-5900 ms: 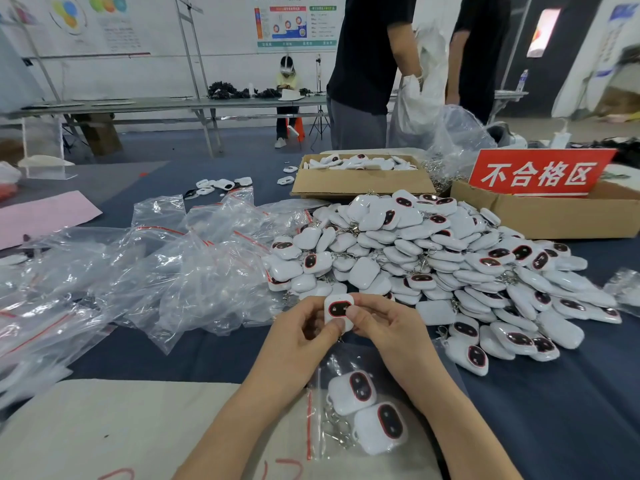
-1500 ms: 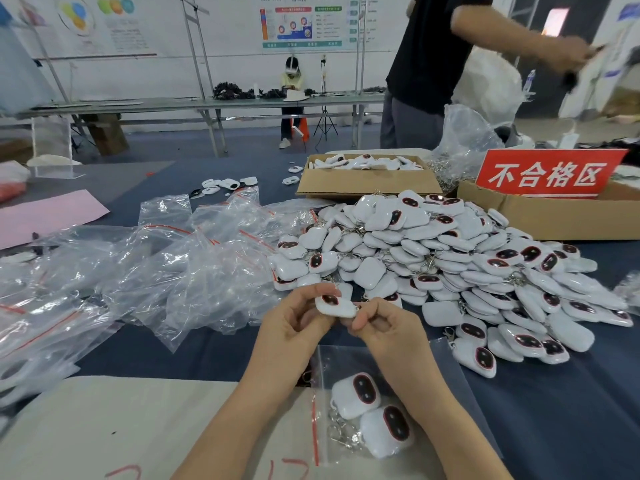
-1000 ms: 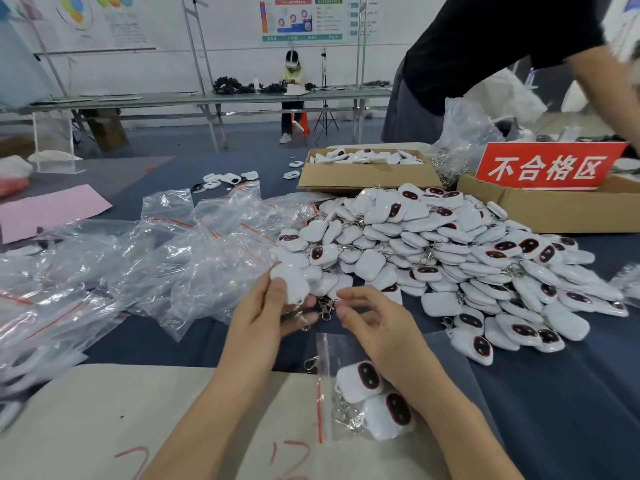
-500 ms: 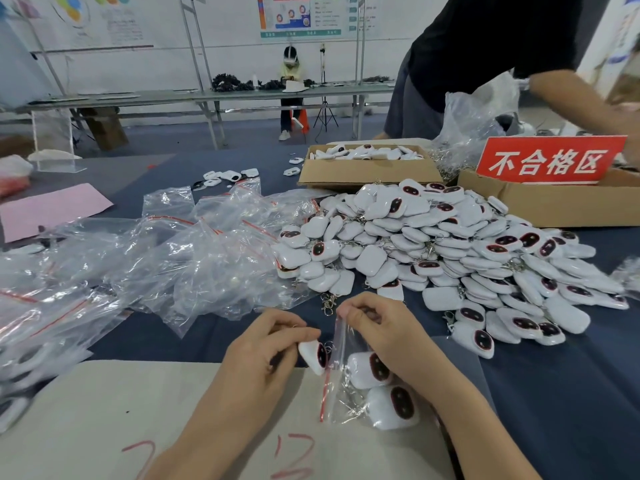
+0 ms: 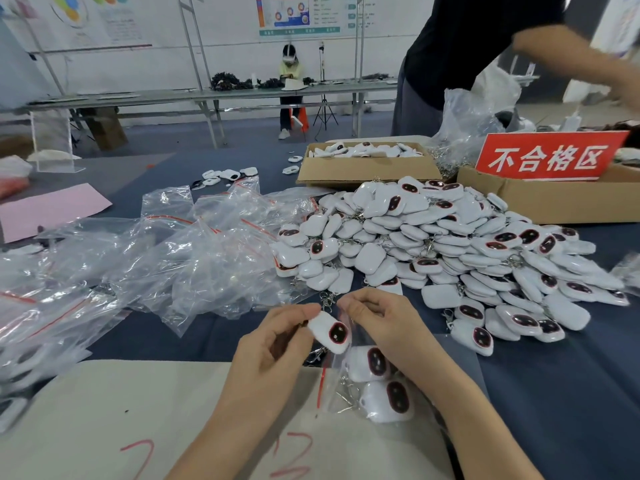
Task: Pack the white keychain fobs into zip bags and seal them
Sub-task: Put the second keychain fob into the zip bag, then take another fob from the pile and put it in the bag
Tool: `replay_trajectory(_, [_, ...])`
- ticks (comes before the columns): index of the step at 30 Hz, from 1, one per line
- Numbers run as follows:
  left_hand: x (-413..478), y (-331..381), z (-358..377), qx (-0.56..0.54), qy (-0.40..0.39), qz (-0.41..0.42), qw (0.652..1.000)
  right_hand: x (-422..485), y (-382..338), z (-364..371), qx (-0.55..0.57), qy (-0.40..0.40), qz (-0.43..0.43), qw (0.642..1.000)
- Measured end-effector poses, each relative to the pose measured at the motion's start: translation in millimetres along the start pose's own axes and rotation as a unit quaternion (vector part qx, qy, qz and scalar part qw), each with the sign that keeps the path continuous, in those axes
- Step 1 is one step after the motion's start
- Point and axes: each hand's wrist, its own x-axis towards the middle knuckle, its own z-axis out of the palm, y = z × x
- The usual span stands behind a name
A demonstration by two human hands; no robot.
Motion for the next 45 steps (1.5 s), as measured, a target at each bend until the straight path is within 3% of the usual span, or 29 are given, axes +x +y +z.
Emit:
replay_trajectory(5, [0, -2, 4, 0.034, 0.006, -0.022, 0.999, -1, -2, 1, 0.024, -0.006, 0.007, 1.000])
replay_trajectory(10, [-1, -5, 20, -0.007, 0.008, -0.055, 0.998, 0, -1, 3, 0.011, 0.003, 0.001, 1.000])
replay_trajectory(14, [-2, -10, 21, 0.059, 0.012, -0.011, 0.998, 0, -3, 4, -0.017, -0.005, -0.013, 1.000])
replay_trajectory(18, [-10, 0, 18, 0.088, -0.042, 0.003, 0.995, 2, -5, 5, -0.040, 0.000, -0.010, 0.999])
replay_trajectory(24, [-14, 10, 17, 0.010, -0.122, -0.067, 0.990, 0, -9, 5, -0.036, -0.012, -0.010, 0.999])
replay_trajectory(33, [8, -10, -1, 0.201, 0.019, 0.034, 0.979, 0, -10, -1, -0.088, -0.036, -0.047, 0.994])
replay_trajectory(36, [33, -13, -1, 0.317, -0.007, 0.070, 0.946, 4, -12, -9, -0.030, 0.005, -0.045, 0.999])
replay_trajectory(40, [72, -13, 14, 0.512, -0.068, 0.059, 0.854, 10, -7, -12, 0.059, 0.042, 0.011, 0.997])
replay_trajectory(45, [92, -20, 26, 0.594, -0.040, 0.072, 0.800, 15, -1, -14, 0.117, 0.059, 0.050, 0.990])
